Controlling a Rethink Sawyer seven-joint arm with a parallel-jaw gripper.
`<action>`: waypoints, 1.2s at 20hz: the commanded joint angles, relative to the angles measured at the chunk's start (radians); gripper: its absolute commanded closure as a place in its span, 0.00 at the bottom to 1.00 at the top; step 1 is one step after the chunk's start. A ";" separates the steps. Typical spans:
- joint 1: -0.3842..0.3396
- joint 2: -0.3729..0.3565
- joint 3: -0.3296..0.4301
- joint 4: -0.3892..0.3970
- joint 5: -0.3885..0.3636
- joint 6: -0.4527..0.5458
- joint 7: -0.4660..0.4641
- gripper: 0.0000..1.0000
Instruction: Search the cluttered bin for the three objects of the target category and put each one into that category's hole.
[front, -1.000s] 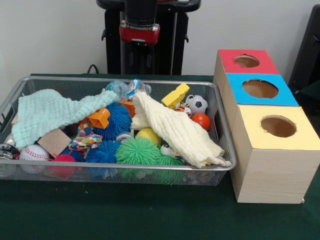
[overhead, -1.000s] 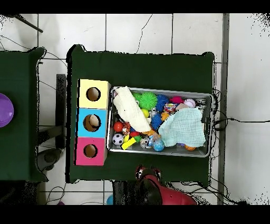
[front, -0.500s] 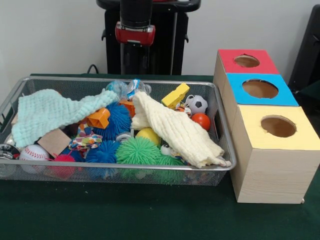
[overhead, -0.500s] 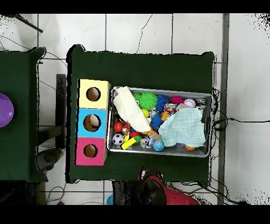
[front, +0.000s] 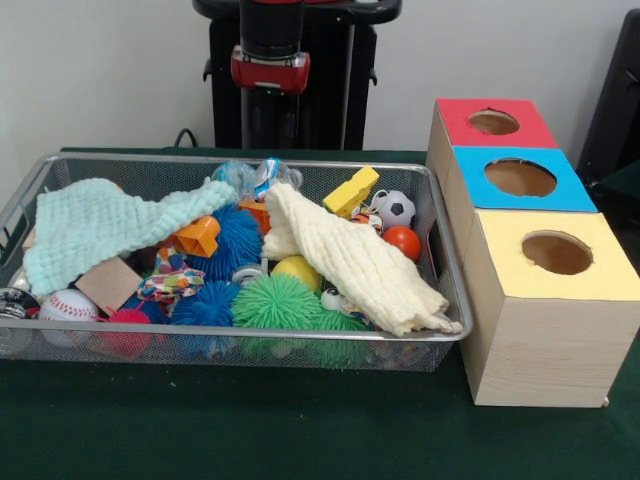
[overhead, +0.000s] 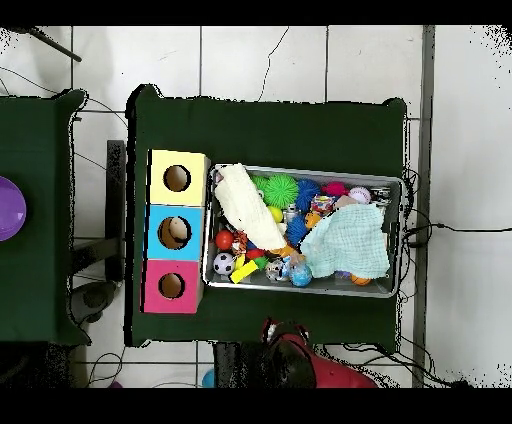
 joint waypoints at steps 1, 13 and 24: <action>0.022 0.033 0.072 -0.137 0.047 -0.071 0.207 0.00; 0.013 0.077 0.094 -0.177 0.053 -0.044 0.202 0.00; -0.011 -0.012 0.129 -0.185 0.058 0.093 0.159 0.00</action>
